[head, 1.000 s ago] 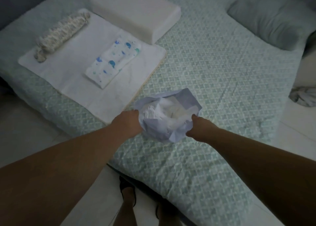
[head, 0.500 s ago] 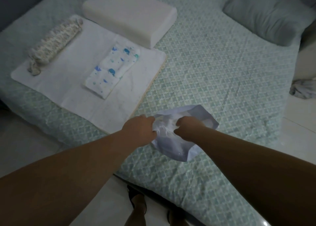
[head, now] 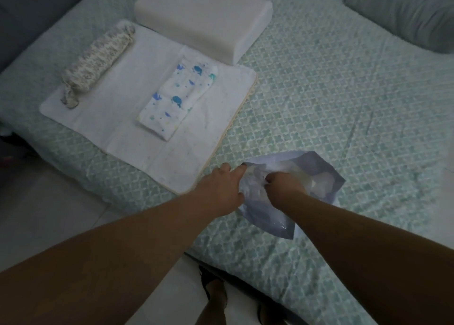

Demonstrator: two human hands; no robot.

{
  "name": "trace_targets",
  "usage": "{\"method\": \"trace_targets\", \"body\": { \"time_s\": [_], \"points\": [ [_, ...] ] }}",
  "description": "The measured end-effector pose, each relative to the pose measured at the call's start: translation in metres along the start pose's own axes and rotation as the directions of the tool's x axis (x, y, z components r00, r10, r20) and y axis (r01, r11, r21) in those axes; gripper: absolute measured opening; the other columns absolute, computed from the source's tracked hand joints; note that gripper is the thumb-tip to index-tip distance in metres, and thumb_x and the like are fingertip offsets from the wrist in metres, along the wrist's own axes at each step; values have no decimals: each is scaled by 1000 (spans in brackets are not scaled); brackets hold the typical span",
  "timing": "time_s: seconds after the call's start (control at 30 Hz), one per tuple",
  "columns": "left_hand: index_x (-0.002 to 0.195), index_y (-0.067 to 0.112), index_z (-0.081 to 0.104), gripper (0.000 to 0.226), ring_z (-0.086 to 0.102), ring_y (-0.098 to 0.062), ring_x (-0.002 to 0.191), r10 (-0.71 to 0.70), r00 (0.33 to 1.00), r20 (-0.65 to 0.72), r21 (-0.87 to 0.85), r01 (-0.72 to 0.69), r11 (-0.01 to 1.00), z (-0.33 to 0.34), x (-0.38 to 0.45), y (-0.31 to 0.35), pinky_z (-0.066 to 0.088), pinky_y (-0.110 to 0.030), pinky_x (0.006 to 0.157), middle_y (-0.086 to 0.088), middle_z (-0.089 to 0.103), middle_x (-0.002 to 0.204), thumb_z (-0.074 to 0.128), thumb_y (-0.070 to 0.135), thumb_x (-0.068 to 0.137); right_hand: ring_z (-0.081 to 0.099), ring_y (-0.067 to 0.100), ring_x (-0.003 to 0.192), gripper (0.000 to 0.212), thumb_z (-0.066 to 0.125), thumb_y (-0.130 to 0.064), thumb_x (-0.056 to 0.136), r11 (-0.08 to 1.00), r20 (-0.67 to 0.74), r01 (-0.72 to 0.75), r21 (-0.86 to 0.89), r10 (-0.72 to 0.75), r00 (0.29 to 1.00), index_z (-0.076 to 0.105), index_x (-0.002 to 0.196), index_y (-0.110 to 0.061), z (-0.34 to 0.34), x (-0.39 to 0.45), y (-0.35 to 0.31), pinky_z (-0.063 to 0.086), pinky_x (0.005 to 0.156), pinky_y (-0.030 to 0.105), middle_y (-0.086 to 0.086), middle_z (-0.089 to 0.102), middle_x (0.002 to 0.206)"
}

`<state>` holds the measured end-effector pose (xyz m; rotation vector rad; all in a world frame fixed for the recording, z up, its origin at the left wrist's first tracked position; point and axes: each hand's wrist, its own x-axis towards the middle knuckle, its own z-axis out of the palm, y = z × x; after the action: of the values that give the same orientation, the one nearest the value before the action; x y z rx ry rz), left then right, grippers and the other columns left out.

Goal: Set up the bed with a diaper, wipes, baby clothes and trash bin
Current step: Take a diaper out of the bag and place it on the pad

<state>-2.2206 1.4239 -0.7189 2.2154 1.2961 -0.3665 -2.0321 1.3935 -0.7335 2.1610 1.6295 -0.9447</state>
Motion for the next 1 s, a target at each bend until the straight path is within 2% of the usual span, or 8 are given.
{"method": "trace_targets", "body": {
  "time_s": [0.07,0.2,0.3,0.43,0.57,0.7,0.87,1.0],
  "points": [
    [155,31,14,80,47,-36,121,-10,1000,4,7,10,1000,-2,-1,2,45,-46,91,-14,40,136,54,46,88,59,28,113,27,48,-25,99,999,-52,39,-25,-40,998,66,118,-17,6,0,5,44,97,35,8,65,118],
    [155,30,17,78,47,-37,121,-44,999,9,12,44,999,-9,-4,10,44,-45,93,-14,41,135,55,45,88,60,26,108,24,45,-20,99,989,-90,136,59,-130,987,65,111,-14,-12,-13,20,37,89,28,8,65,112],
    [153,30,22,76,48,-37,119,-69,998,10,-17,69,997,-18,-7,21,45,-45,93,-14,42,132,58,43,87,61,23,84,17,49,-22,94,961,-113,143,238,-119,986,58,80,-24,-32,-30,28,39,66,28,-3,61,78],
    [149,33,30,73,47,-34,122,-104,994,47,-108,108,988,-28,-10,40,45,-44,98,-12,43,131,62,38,84,57,15,64,19,50,-15,91,886,-117,180,428,-143,983,64,78,-19,-69,-61,31,36,48,16,-6,58,65],
    [153,27,22,93,42,-36,131,-139,990,23,-181,141,973,-44,-14,67,42,-44,103,-15,37,142,73,40,77,60,30,77,22,47,3,84,838,-24,191,512,-208,978,68,89,-1,-110,-85,34,45,61,27,16,65,86],
    [150,25,32,106,49,-30,129,-29,999,-19,-354,20,935,-76,-25,85,47,-47,101,-11,46,142,88,28,60,48,23,64,19,46,10,76,814,15,187,549,-234,972,63,76,2,-143,-106,36,34,55,28,13,55,72],
    [117,18,61,63,62,-20,106,-39,998,48,-453,57,890,-105,-48,91,52,-34,85,-4,65,121,91,18,61,53,26,72,33,43,11,73,735,-4,216,642,-278,960,69,93,8,-165,-121,30,41,66,33,18,60,80],
    [107,13,75,49,70,-20,100,-68,993,97,-711,116,693,-117,-77,88,57,-39,88,-2,76,103,92,10,61,42,27,72,33,40,2,69,584,-40,158,796,-209,977,68,65,-15,-174,-130,17,33,63,36,13,50,77]
  ]
}}
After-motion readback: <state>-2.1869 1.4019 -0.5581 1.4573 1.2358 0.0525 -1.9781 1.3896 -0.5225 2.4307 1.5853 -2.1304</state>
